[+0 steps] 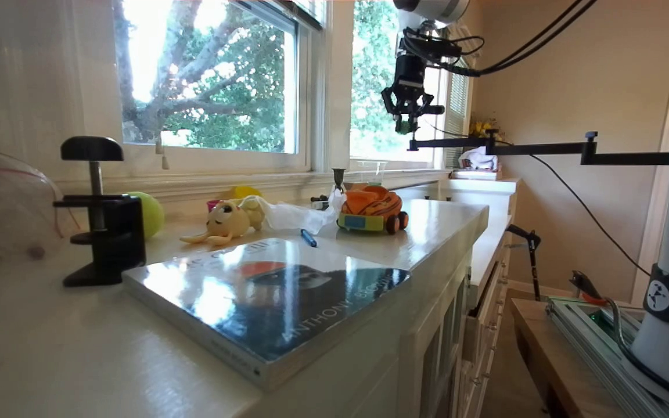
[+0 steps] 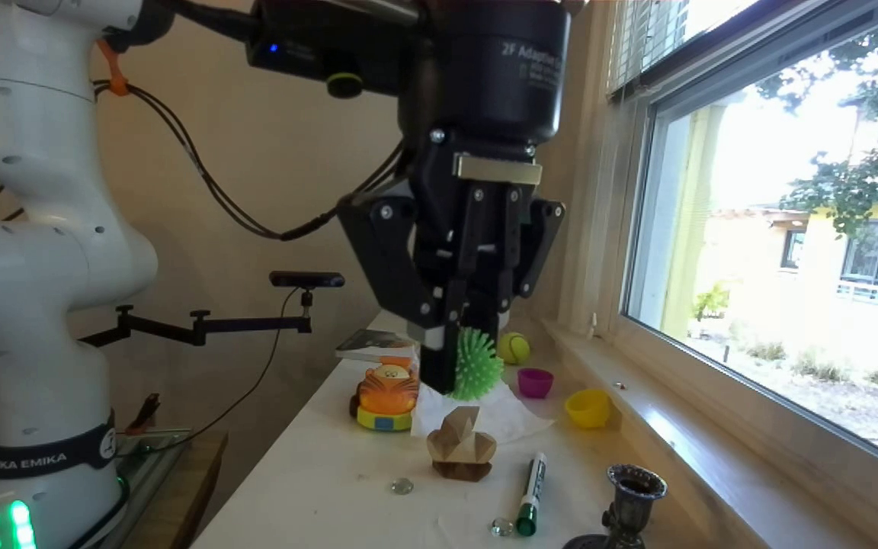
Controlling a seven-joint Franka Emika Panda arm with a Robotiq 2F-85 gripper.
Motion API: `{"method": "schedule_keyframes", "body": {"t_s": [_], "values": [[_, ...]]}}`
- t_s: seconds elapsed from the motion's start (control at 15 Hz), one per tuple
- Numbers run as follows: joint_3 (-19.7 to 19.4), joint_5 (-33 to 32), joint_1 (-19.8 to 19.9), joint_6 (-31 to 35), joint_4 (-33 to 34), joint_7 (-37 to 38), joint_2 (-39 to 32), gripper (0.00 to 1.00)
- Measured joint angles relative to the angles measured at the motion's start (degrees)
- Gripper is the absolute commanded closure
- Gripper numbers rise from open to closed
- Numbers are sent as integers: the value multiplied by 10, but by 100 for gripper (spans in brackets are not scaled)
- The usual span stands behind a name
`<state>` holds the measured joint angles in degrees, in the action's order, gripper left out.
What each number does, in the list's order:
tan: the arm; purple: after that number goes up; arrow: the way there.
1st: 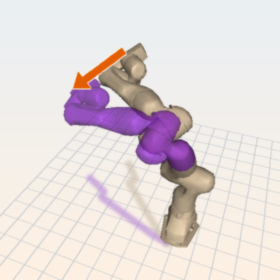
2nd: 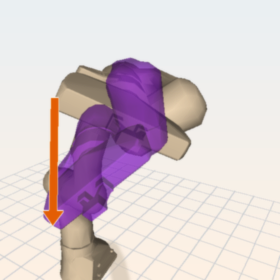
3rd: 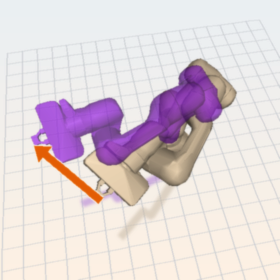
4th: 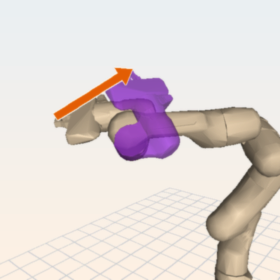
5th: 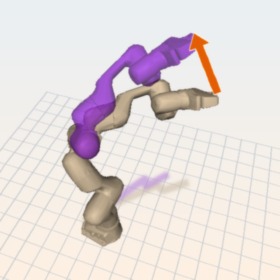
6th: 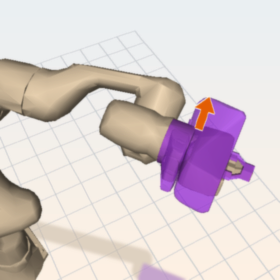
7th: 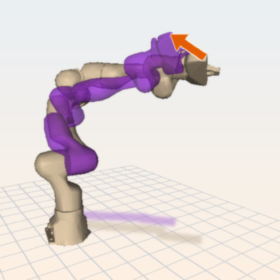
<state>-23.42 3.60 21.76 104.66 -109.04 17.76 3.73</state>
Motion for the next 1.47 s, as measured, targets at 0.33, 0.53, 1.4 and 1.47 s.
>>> {"method": "schedule_keyframes", "body": {"t_s": [0.33,0.53,1.4,1.47], "values": [[-1,-15,1,-21,59,-26,-52,93],[-5,-24,9,-26,88,-44,-71,93],[-41,-32,63,-34,161,-135,-99,72],[-41,-32,63,-32,163,-136,-100,72]]}}
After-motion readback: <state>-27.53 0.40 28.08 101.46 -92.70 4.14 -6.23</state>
